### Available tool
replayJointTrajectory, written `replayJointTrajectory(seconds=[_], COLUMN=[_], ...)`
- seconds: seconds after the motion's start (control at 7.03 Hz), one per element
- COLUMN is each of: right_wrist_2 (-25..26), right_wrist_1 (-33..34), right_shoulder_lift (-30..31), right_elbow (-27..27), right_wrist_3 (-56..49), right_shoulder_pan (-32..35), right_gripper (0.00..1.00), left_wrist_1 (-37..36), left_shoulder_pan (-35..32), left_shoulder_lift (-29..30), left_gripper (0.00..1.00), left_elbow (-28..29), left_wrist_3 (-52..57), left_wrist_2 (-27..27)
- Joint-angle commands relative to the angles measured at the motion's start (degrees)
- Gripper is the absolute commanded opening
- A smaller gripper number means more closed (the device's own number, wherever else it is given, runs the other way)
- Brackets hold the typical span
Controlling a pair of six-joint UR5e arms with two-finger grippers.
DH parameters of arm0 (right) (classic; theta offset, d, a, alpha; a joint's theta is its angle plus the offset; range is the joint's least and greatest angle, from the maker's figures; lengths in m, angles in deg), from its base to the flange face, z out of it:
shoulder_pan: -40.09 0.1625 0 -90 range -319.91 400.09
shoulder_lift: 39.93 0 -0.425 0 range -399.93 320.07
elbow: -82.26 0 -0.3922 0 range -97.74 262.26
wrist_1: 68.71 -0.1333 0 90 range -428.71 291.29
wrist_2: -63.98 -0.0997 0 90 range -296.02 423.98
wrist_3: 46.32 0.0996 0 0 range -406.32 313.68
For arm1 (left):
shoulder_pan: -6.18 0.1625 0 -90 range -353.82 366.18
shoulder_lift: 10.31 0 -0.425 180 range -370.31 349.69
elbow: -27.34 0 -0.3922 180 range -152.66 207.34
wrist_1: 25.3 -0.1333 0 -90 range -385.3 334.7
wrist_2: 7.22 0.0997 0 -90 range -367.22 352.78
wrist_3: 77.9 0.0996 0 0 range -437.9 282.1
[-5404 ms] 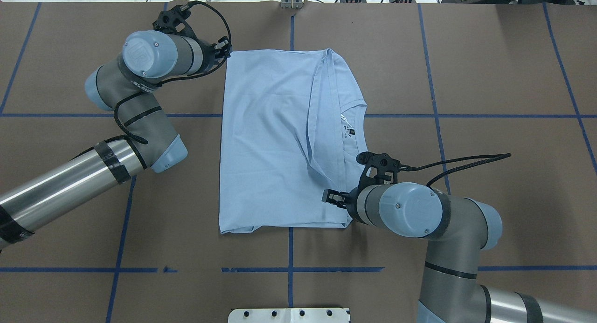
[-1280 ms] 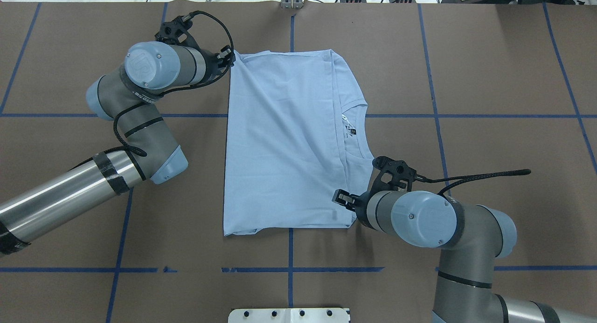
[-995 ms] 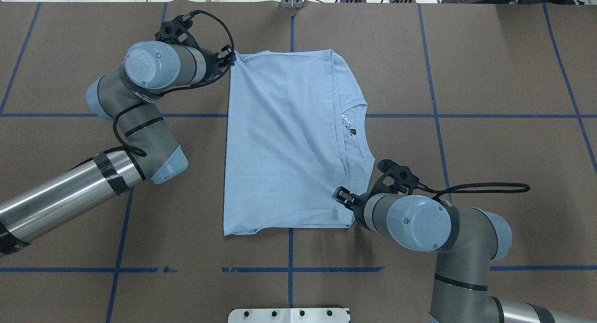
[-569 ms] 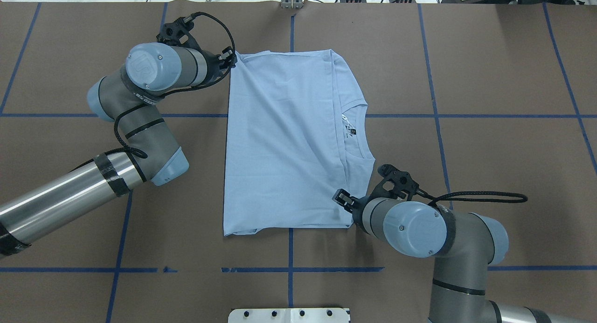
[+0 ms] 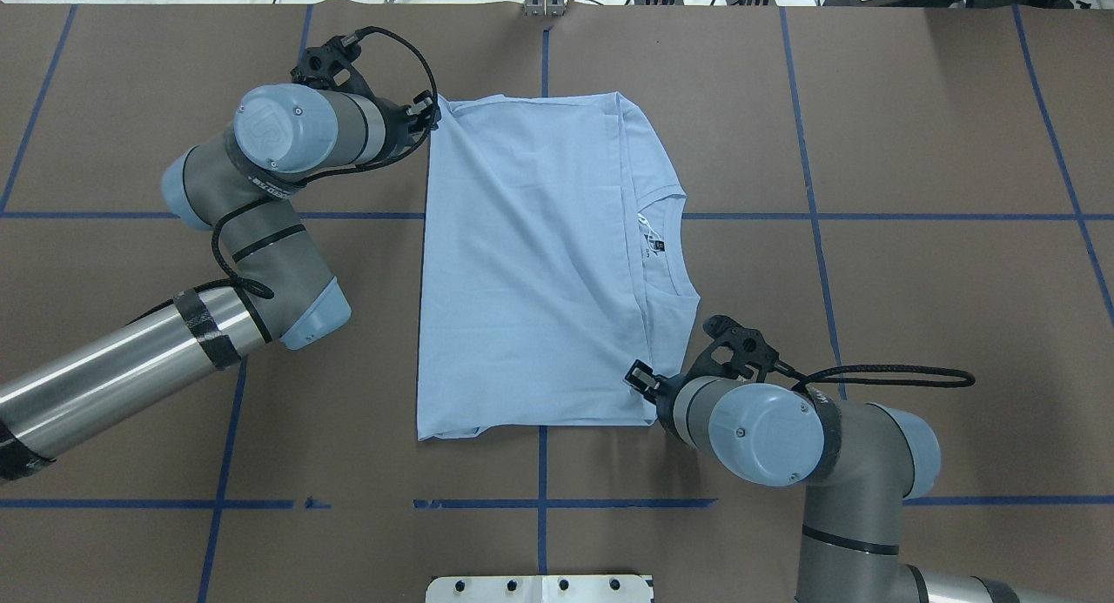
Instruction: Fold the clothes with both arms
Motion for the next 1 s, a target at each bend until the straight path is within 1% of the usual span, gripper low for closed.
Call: replayJointTrajectory(seconds=[0.0, 0.43, 0.57, 0.71, 0.85], right_wrist_2=[-0.01, -0.18, -0.62, -0.62, -0.71], right_wrist_1=[-0.01, -0.01, 0.16, 0.16, 0.16], right_shoulder_lift=[-0.01, -0.01, 0.77, 1.91, 4.09], right_elbow=[-0.07, -1.38, -4.35, -5.07, -7.25], right_wrist_3=[0.77, 0.68, 0.51, 0.5, 0.42], right_shoulder_pan=[-0.26, -0.09, 0.26, 0.35, 0.35], right_gripper=[0.0, 0.0, 0.0, 0.0, 0.0], left_wrist_1=[-0.02, -0.02, -0.37, -3.94, -9.11], left_shoulder_pan=[-0.03, 0.06, 0.76, 3.98, 8.37], left_shoulder_lift=[-0.11, -0.11, -0.11, -2.63, -6.22], left_gripper=[0.47, 0.47, 0.47, 0.47, 0.47], left_elbow=[0.02, -0.5, -1.55, -8.0, -17.89], left_wrist_3=[0.0, -0.26, -3.22, -6.47, -10.33], left_wrist_2=[0.09, 0.0, 0.0, 0.09, 0.26])
